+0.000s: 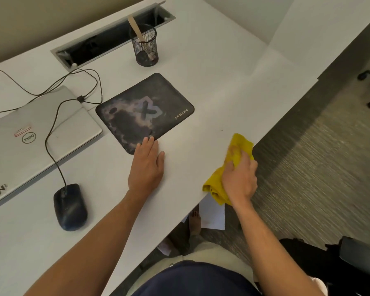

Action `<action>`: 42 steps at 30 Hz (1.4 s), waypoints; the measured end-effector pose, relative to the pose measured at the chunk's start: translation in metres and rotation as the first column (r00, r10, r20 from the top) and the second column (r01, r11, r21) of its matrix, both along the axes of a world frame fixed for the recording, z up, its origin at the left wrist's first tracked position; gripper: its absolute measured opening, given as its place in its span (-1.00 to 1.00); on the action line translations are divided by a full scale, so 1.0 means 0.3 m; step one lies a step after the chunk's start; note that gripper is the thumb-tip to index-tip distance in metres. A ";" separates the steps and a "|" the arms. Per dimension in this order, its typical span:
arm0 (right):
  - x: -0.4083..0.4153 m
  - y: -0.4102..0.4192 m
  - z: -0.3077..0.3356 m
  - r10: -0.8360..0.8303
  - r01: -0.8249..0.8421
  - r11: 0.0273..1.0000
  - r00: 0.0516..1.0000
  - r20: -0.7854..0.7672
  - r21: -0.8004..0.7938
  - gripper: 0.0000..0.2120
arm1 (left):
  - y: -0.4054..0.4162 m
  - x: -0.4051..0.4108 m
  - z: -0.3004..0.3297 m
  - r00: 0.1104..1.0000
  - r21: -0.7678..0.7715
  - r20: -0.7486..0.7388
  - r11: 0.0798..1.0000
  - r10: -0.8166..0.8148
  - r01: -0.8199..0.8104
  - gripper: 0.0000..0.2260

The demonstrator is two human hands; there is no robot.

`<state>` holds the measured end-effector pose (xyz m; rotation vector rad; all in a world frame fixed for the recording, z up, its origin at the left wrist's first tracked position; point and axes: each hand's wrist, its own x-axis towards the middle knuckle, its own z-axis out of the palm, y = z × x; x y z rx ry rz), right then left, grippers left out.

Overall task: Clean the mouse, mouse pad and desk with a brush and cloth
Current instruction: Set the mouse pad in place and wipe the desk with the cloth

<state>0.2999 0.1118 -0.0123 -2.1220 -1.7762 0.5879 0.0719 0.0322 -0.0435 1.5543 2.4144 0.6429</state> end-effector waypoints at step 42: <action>-0.007 0.088 0.022 0.048 -0.021 0.990 0.980 -0.193 0.139 -0.57 | -0.004 0.006 0.007 0.999 -0.022 0.018 0.999 0.037 -0.036 -0.51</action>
